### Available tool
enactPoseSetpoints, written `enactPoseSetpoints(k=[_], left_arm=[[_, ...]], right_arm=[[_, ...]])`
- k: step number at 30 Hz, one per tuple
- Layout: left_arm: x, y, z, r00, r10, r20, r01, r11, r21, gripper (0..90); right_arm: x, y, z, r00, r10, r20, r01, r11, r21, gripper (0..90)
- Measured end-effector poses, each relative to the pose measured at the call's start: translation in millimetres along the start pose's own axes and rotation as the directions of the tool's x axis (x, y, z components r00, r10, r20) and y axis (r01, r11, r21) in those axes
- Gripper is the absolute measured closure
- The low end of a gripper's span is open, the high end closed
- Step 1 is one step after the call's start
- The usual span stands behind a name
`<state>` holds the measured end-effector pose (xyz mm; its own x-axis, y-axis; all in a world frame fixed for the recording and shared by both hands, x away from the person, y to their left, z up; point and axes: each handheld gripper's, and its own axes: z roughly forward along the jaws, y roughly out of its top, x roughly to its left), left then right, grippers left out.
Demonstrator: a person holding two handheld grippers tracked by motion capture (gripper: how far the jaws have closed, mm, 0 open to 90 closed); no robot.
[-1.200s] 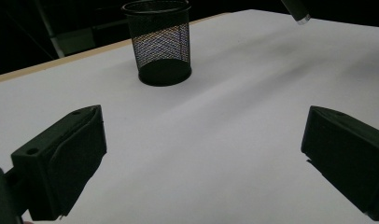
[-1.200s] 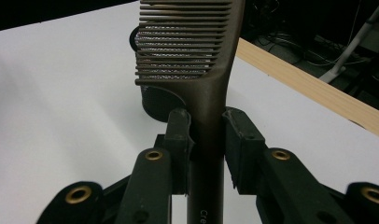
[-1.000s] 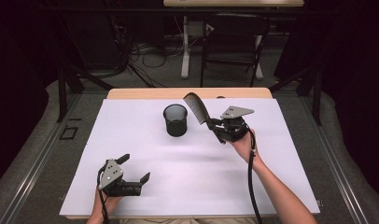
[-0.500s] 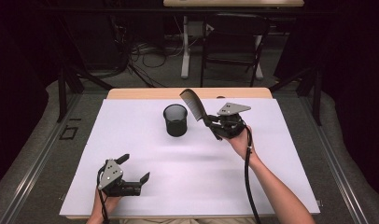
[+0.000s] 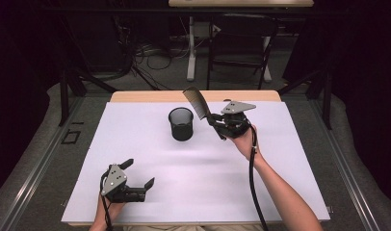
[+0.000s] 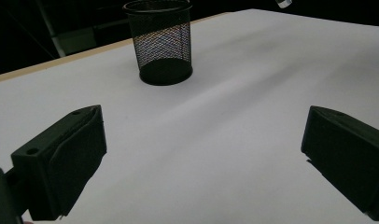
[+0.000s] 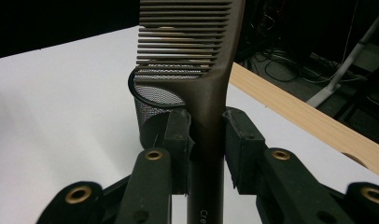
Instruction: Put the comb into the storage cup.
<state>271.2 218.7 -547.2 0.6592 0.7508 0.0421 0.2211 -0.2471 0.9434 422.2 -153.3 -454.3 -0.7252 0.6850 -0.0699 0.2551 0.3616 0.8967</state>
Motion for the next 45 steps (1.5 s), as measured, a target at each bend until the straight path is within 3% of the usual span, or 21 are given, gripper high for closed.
enactPoseSetpoints(k=[45], left_arm=[[-0.4,0.3,0.1,1.0,0.001,-0.002,-0.001,1.0,0.001,0.0]], right_arm=[[-1.6,24.5,14.7,0.9997,-0.015,0.019,0.016,0.999,-0.034,72.7]])
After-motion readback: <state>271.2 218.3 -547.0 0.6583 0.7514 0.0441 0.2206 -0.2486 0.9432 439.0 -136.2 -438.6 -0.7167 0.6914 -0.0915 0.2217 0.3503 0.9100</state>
